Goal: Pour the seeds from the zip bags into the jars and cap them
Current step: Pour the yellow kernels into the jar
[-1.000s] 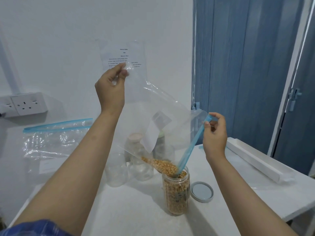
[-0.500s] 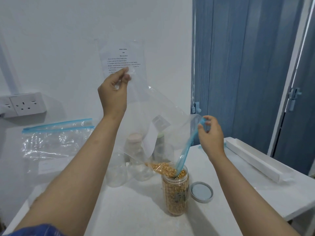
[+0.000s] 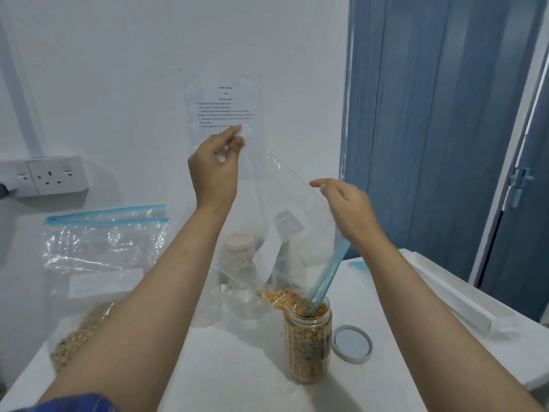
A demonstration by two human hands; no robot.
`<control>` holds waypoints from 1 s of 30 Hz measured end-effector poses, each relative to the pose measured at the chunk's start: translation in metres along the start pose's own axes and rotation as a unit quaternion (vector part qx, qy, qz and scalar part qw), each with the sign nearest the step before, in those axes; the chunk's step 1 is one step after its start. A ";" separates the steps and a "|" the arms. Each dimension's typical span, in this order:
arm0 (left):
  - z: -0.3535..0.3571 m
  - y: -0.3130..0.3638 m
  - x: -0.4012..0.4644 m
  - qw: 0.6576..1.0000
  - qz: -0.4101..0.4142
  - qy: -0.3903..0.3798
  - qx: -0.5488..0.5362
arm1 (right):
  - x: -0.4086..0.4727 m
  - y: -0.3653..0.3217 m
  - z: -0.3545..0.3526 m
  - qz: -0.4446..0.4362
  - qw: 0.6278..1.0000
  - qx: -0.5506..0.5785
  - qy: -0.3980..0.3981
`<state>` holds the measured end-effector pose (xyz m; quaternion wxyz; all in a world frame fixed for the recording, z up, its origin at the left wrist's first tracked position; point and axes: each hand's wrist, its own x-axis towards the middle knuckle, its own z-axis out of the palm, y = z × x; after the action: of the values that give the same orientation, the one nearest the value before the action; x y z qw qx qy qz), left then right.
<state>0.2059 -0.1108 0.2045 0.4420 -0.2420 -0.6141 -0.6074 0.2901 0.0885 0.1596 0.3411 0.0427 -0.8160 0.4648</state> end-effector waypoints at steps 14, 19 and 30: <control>-0.017 -0.011 -0.019 0.961 0.118 -0.008 0.251 | 0.010 -0.008 0.038 -0.068 0.993 0.011 0.096; -0.032 -0.039 -0.067 0.932 0.066 0.048 0.352 | 0.005 -0.002 0.024 -0.069 0.987 0.049 0.136; -0.002 -0.060 -0.156 0.953 -0.295 -0.023 -0.067 | -0.018 0.027 -0.002 -0.033 0.988 0.088 0.125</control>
<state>0.2329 -0.0842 0.0416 0.2113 -0.0934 -0.6258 -0.7450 0.2942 0.1004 0.1304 0.4502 0.0412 -0.7208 0.5254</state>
